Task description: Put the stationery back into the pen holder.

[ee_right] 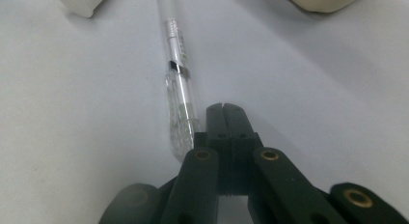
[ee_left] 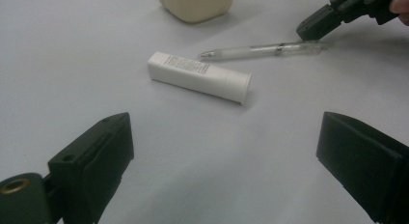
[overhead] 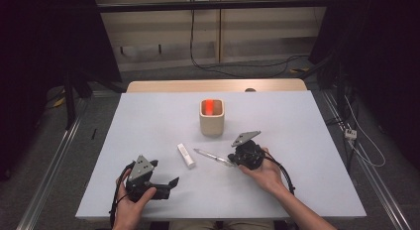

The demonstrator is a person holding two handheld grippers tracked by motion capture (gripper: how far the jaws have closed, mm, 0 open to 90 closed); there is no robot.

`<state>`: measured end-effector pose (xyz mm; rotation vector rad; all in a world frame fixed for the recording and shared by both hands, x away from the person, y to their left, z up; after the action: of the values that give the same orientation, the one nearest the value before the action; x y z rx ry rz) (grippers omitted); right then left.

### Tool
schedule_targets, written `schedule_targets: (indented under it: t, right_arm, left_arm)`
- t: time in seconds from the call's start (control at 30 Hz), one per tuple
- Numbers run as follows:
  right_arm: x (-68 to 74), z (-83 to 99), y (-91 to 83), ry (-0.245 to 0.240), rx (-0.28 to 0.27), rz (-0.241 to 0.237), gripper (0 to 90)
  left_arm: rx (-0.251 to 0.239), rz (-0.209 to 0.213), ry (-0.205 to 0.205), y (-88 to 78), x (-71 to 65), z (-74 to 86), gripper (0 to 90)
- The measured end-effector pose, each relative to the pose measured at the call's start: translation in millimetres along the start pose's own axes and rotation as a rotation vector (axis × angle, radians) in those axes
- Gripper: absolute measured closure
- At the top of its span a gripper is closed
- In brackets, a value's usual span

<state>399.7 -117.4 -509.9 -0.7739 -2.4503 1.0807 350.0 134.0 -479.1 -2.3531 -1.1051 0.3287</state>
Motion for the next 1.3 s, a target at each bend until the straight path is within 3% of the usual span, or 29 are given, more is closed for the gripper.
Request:
schedule_targets:
  t: [0.23,0.47,0.63,0.83,1.03,1.3]
  right_arm:
    - [8.8,5.6,-5.4,0.005,0.021,-0.041,90.0]
    - [3.1,3.5,-10.8,0.039,-0.005,-0.058,90.0]
    - [0.2,-6.7,-18.3,0.045,-0.029,-0.058,71.8]
    - [-3.5,-18.9,-20.9,0.036,-0.084,-0.033,42.3]
    - [-1.5,-26.6,-11.1,0.037,-0.036,-0.049,18.1]
    - [-0.5,-34.4,0.7,0.019,0.02,-0.053,26.5]
  left_arm:
    - [0.005,0.001,-0.005,2.0,-0.8,0.5,5.8]
    - [0.013,0.004,-0.012,3.7,-0.3,1.3,5.8]
    - [0.013,0.001,-0.015,3.4,1.3,1.4,5.8]
    - [0.013,0.001,-0.015,3.3,1.4,1.4,5.8]
    - [0.014,0.003,-0.012,3.9,1.0,1.5,5.8]
    - [0.011,0.002,-0.014,2.8,1.7,1.4,5.8]
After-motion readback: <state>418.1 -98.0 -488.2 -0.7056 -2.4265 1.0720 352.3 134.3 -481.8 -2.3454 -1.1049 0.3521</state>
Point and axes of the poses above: each handheld gripper's, and its own axes: y roughly forward along the jaws, z roughly out of its underside, x roughly to its left, the point moved 8 cm from there along y, roughly forward along the jaws, and after that the axes turned 6 degrees about -z, right-handed, at the moved point
